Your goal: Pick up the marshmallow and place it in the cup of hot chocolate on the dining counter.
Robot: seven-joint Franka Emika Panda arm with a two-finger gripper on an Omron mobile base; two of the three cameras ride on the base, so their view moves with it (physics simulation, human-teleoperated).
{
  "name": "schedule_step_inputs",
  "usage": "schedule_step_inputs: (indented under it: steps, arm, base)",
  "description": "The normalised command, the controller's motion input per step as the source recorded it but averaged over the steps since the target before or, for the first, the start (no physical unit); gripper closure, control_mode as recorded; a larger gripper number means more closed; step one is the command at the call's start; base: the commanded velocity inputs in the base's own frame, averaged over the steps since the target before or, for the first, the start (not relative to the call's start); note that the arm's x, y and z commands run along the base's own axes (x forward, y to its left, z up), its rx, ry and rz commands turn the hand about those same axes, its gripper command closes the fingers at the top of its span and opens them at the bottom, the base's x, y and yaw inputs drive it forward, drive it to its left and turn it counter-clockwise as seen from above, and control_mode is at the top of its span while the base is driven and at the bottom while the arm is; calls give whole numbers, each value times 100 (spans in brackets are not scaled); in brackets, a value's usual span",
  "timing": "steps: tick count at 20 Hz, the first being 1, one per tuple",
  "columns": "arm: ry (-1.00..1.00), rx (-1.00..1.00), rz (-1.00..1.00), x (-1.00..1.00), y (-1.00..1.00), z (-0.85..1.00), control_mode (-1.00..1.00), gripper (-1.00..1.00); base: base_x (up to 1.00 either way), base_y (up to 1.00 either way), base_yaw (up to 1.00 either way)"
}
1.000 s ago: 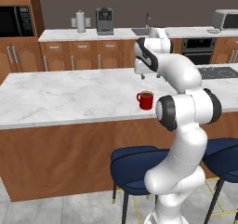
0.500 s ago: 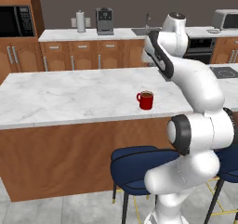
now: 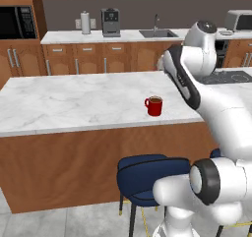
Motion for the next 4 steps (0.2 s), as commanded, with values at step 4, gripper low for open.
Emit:
schedule_step_inputs:
  steps: [4]
  arm:
    - [-17,0,0,-90,-1,0,-100,-100]
  base:
    - [0,0,0]
